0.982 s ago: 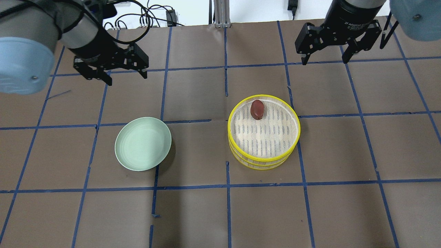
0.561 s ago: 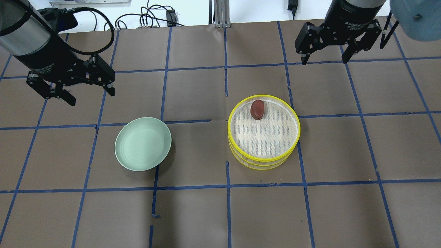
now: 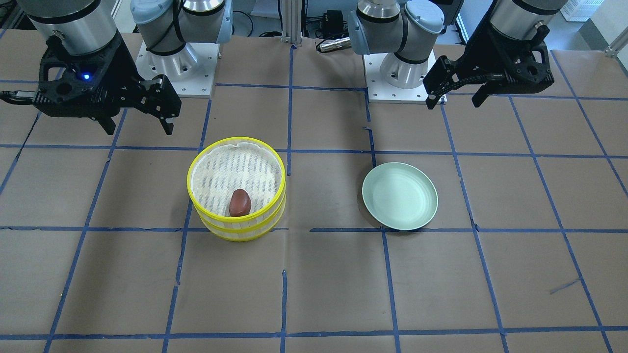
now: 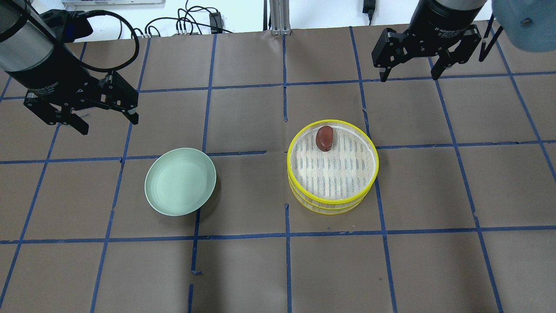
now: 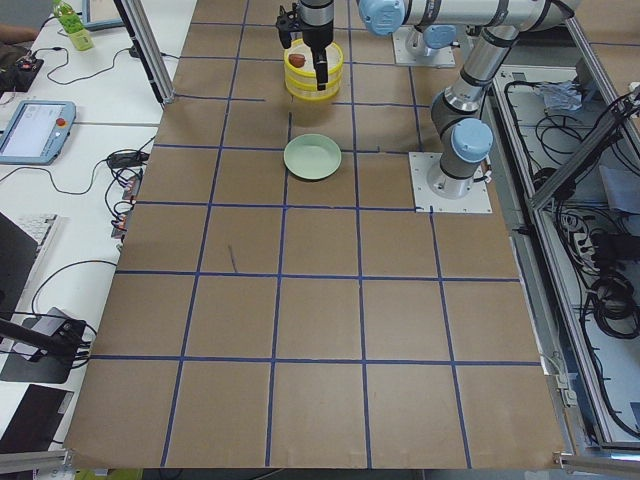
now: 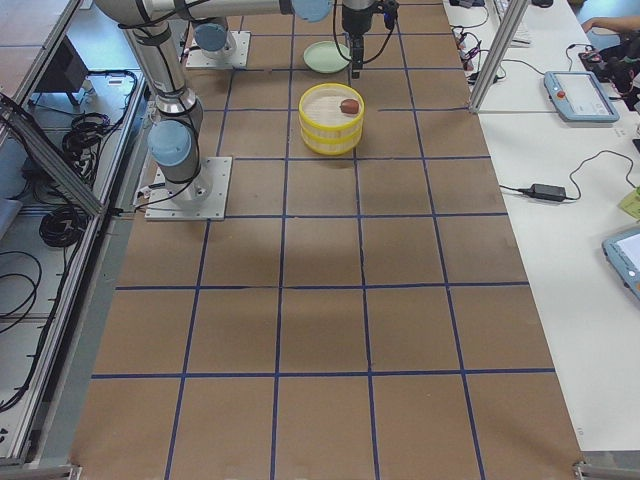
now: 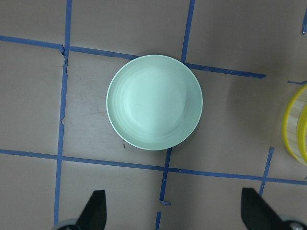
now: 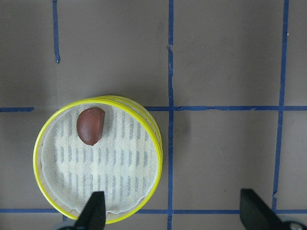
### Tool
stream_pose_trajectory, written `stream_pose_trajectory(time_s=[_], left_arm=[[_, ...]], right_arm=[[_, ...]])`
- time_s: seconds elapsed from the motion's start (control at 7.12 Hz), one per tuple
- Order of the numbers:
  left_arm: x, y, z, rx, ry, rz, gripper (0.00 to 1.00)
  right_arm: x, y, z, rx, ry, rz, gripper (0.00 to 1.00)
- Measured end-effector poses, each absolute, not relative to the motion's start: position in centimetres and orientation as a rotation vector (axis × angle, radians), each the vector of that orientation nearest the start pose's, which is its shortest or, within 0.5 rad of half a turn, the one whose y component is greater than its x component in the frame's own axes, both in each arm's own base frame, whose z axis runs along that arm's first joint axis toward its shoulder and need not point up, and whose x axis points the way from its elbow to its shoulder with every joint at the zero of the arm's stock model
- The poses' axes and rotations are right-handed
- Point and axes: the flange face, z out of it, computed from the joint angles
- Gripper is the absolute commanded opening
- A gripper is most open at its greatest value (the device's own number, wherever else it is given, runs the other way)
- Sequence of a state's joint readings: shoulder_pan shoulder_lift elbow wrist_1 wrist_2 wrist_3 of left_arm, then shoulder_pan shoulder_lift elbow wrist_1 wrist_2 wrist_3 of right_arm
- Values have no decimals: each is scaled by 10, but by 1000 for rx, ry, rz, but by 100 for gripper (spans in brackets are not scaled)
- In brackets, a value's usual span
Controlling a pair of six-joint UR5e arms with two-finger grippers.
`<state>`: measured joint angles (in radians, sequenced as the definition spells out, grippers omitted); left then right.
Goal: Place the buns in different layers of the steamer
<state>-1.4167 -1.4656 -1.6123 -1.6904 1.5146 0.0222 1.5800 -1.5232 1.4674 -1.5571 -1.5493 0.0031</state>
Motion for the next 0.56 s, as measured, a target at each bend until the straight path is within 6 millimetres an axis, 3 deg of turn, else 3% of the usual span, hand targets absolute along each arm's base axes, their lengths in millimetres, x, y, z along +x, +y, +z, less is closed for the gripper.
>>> stream_pose_trajectory(time_s=[0.56], left_arm=[[-74,-455,501,-206,3195,99,100]], right_arm=[[140,-514,513,-9,3116,-64,100]])
